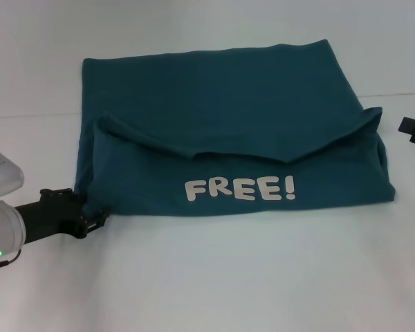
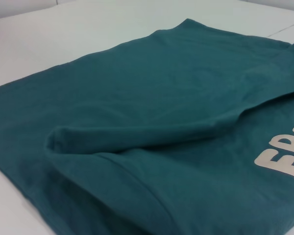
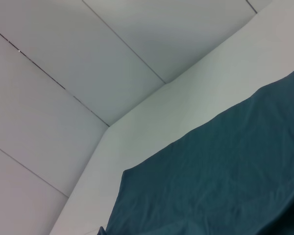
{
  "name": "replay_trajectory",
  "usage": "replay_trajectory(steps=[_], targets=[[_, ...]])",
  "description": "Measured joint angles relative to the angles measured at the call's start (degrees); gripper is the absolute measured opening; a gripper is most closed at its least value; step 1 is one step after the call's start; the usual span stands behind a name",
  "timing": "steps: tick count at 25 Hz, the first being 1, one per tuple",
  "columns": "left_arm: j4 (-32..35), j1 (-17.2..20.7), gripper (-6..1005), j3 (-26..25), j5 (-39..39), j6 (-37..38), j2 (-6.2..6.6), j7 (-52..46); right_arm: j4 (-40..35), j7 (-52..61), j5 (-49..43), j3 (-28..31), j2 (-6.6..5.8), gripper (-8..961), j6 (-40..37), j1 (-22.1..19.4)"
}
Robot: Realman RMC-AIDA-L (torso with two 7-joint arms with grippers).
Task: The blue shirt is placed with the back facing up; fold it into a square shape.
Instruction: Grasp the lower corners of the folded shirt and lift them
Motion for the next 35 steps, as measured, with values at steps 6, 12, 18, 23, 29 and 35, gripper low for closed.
replay_trajectory(steps=[6,12,18,23,29,35], targets=[[1.82,0.40,402,-0.14,0.16,0.08,-0.04,-1.40,0.02,-0.10,0.12,0.24,0.00,676,0.00,-0.07],[2.16,0.29,278,0.21,1.33,0.11,-0.08,-2.19,0.02,-0.16,-0.06,0.29,0.00,675,0.21,-0.10],[2.13,0.11,140,0.28,1.78,0.17,-0.09,-2.61,0.02,-0.11,-0.08,0.28,0.00,676,0.64,-0.27],[4.37,0.73,6,0.23,2.13,2.46,-0.02,-4.09,-0.40,2.02,-3.30,-0.27,-0.44,675,1.43,0.13],[6.80,1.68,6,-0.22,3.28,6.26,0.01,-6.07,-2.01,9.40,-13.88,-0.31,-0.48,676,3.85,2.46],[7.42,2.23,6,-0.34,3.33,7.94,0.01,-6.64,-1.83,12.96,-22.70,-0.56,0.45,675,8.58,5.26]])
